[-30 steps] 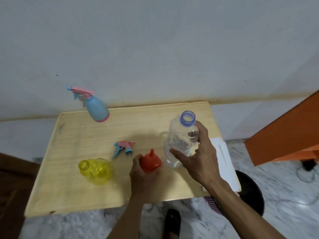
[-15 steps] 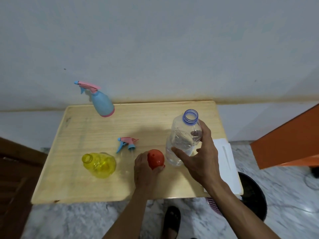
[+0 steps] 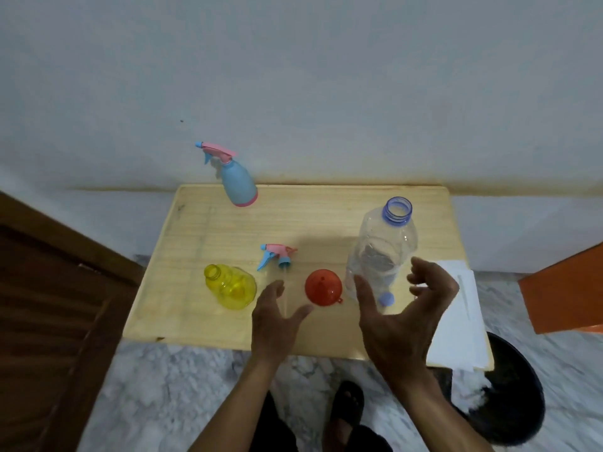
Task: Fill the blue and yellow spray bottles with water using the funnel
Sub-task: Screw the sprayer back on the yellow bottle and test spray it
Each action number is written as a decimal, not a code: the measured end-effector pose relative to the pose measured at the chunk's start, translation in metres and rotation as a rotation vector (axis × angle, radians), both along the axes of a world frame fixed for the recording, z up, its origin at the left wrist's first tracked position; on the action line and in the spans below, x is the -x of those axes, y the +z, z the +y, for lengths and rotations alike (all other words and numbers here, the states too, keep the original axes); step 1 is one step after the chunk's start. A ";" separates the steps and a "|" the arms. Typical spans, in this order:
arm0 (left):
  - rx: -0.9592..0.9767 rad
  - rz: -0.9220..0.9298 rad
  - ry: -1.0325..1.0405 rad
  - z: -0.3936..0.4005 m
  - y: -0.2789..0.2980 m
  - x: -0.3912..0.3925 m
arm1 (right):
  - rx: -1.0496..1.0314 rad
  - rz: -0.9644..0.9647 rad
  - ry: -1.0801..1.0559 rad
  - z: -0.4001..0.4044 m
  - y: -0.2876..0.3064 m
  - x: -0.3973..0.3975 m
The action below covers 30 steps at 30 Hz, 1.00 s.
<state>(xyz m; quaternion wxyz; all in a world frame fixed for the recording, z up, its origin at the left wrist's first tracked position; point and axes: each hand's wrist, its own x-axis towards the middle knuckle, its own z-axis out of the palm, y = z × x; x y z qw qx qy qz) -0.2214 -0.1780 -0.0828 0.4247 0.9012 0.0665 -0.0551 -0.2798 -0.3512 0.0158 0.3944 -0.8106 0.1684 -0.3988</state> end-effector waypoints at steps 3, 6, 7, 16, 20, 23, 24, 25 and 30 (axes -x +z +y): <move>-0.063 -0.028 0.043 0.042 -0.003 0.010 | 0.025 0.016 0.220 0.033 -0.002 -0.004; -0.083 0.033 0.198 0.088 -0.005 0.013 | -0.062 0.333 0.370 0.062 -0.021 -0.036; -0.078 0.059 0.252 0.102 -0.005 0.010 | -0.093 0.461 0.391 0.070 -0.028 -0.050; 0.057 0.083 0.031 0.149 -0.004 -0.054 | -0.048 1.035 0.303 0.108 -0.073 -0.151; 0.161 0.045 -0.060 0.147 -0.015 -0.066 | -0.053 1.094 0.243 0.118 -0.081 -0.165; 0.200 -0.002 -0.067 0.146 -0.017 -0.070 | -0.092 1.138 0.206 0.128 -0.074 -0.172; 0.211 -0.021 -0.074 0.147 -0.018 -0.071 | -0.111 1.148 0.196 0.131 -0.070 -0.174; 0.219 -0.041 -0.086 0.148 -0.019 -0.072 | -0.128 1.146 0.182 0.134 -0.069 -0.177; 0.246 -0.085 -0.136 0.152 -0.024 -0.077 | -0.195 1.107 0.131 0.133 -0.084 -0.185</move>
